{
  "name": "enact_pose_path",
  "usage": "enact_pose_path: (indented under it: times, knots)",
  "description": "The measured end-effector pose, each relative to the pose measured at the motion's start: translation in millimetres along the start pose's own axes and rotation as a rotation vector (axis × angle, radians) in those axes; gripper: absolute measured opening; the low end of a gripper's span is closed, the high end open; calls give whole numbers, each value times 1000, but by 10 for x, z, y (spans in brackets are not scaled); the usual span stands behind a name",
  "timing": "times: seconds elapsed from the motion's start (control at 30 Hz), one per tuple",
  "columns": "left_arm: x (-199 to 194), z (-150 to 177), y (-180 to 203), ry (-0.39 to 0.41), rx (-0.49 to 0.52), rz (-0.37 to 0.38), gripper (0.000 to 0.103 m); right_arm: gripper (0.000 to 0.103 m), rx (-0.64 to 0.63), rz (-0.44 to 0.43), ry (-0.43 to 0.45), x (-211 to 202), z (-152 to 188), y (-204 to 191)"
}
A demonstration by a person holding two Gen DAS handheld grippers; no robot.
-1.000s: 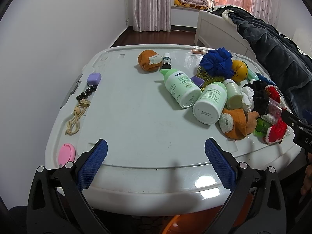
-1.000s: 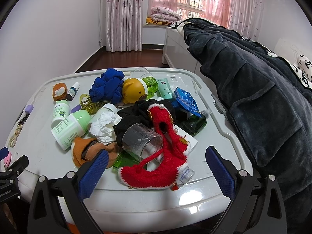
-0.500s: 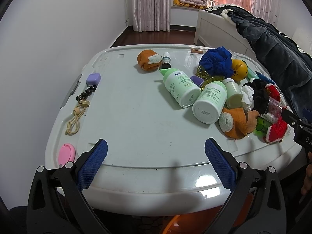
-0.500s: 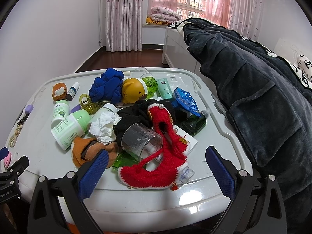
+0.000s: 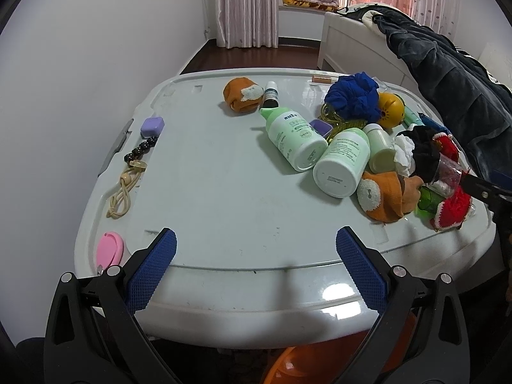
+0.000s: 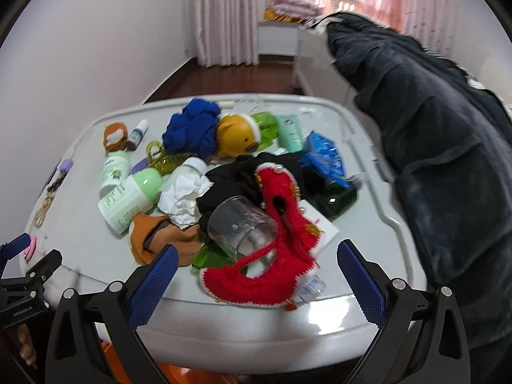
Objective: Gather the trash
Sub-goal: 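Grasp the clear glass cup with the right gripper while the left gripper grasps the green-capped bottle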
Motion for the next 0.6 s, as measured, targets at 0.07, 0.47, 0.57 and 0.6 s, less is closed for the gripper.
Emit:
enact_pose_path:
  times: [0.07,0.47,0.57,0.6]
  knots:
    - [7,3,17,-6,1,8,97,98,-36,-14,-30,123,-67,-59]
    - [14,31,42,-18,20,-3,97,58,-107,-36,-181,638,-76,-105]
    - [18,42,31,-22,14,-4,97,58,-98,-58,-172,524,-70,-67]
    - [17,48,30,-22,16,-8,97,58,-91,-70,-173,492,-67,-45]
Point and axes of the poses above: each gripper's, at about its wrist camera, not at the fingertips, and x roughly the way its jaws point, y to its right, z to its underside, the point moved 5 cm from there along x, roughly the way its jaws point, and after that the axes turned 5 degrees about x, right-handed, at the moved point
